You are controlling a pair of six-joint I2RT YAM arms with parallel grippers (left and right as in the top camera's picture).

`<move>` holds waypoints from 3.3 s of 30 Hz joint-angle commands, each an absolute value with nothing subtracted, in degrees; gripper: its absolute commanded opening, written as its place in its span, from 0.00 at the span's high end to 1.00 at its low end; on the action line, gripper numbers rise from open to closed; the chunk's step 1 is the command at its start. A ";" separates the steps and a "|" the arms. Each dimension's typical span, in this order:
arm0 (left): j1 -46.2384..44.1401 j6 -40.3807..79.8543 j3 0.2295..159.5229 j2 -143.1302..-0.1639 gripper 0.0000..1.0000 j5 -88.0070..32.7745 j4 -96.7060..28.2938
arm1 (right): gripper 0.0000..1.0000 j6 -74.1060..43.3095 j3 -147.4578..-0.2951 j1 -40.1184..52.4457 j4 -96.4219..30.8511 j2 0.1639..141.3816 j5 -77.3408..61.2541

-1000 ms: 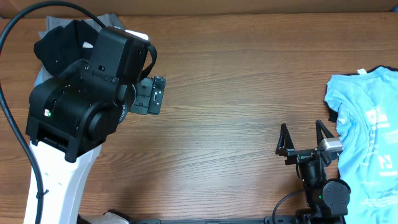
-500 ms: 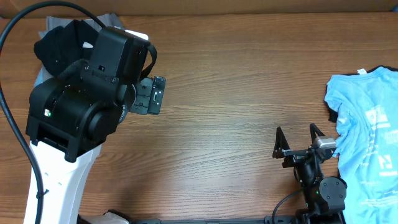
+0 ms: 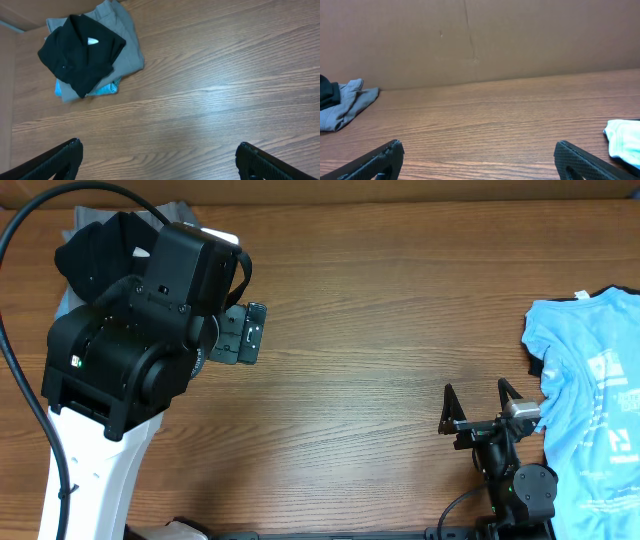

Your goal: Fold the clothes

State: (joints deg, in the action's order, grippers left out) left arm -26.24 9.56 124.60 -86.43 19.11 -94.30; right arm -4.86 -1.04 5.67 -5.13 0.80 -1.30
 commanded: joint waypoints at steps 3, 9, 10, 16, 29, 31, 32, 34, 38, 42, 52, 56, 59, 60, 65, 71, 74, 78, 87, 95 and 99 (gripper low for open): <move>-26.24 10.74 124.86 -86.67 0.00 19.86 -96.79 | 0.00 -4.67 -0.47 5.50 -4.73 0.45 -1.58; -23.53 10.83 124.81 -84.42 0.00 19.55 -94.19 | 0.00 -4.67 -0.47 5.50 -4.75 0.45 -1.58; -21.54 11.64 124.66 -83.20 0.00 17.76 -91.05 | 0.00 -4.67 -0.47 5.50 -4.73 0.45 -1.58; -11.00 12.88 117.27 -75.48 0.00 6.74 -75.44 | 0.00 -4.67 -0.47 5.50 -4.73 0.45 -1.58; -2.68 8.34 65.28 -44.38 0.00 6.28 -34.87 | 0.00 -4.67 -0.47 5.50 -4.73 0.45 -1.58; -2.09 8.34 58.98 -39.68 0.00 6.31 -31.86 | 0.00 -4.67 -0.47 5.50 -4.73 0.45 -1.58; -1.63 8.32 55.40 -36.95 0.00 6.35 -29.76 | 0.00 -4.67 -0.47 5.50 -4.73 0.45 -1.58; -0.60 8.34 48.82 -31.73 0.00 6.31 -25.50 | 0.00 -4.67 -0.47 5.50 -4.75 0.45 -1.58; 0.38 8.29 37.52 -22.15 0.00 6.37 -17.91 | 0.00 -4.67 -0.47 5.50 -4.73 0.45 -1.58; 0.80 8.32 27.66 -13.37 0.00 6.37 -13.34 | 0.00 -4.67 -0.47 5.50 -4.73 0.45 -1.58; 0.71 8.38 8.71 0.01 0.00 6.04 -1.96 | 0.00 -4.67 -0.47 5.50 -4.73 0.45 -1.58; 0.71 8.84 3.81 -0.16 0.00 5.89 2.50 | 0.00 -4.67 -0.47 5.50 -4.75 0.45 -1.58; 0.71 9.65 1.15 -0.16 0.00 5.87 2.46 | 0.00 -4.67 -0.47 5.50 -4.73 0.45 -1.58; 0.71 10.35 0.16 -0.16 0.00 5.82 2.33 | 0.00 -4.67 -0.47 5.50 -4.73 0.45 -1.58; 0.67 10.37 0.27 -0.16 0.00 5.74 -3.88 | 0.00 -4.67 -0.47 5.50 -4.73 0.45 -1.58; 0.69 10.31 0.27 -0.21 0.00 5.78 -3.84 | 0.00 -4.67 -0.47 5.50 -4.73 0.45 -1.58; 0.69 10.31 0.27 -0.21 0.00 5.78 -3.84 | 0.00 -4.67 -0.47 5.50 -4.73 0.45 -1.58; 0.69 10.31 0.27 -0.21 0.00 5.78 -3.84 | 0.00 -4.67 -0.47 5.50 -4.75 0.45 -1.58; 0.69 10.31 0.27 -0.21 0.00 5.78 -3.84 | 0.00 -4.67 -0.47 5.50 -4.75 0.45 -1.58; 0.69 10.31 0.27 -0.21 0.00 5.78 -3.86 | 0.00 -4.67 -0.47 5.50 -4.75 0.45 -1.58; 0.69 10.31 0.27 -0.21 0.00 5.78 -3.84 | 0.00 -4.67 -0.47 5.50 -4.73 0.45 -1.58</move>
State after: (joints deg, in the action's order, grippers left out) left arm 0.16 9.52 0.47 -0.80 6.13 -3.88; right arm -4.84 -1.04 5.65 -5.13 0.80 -1.30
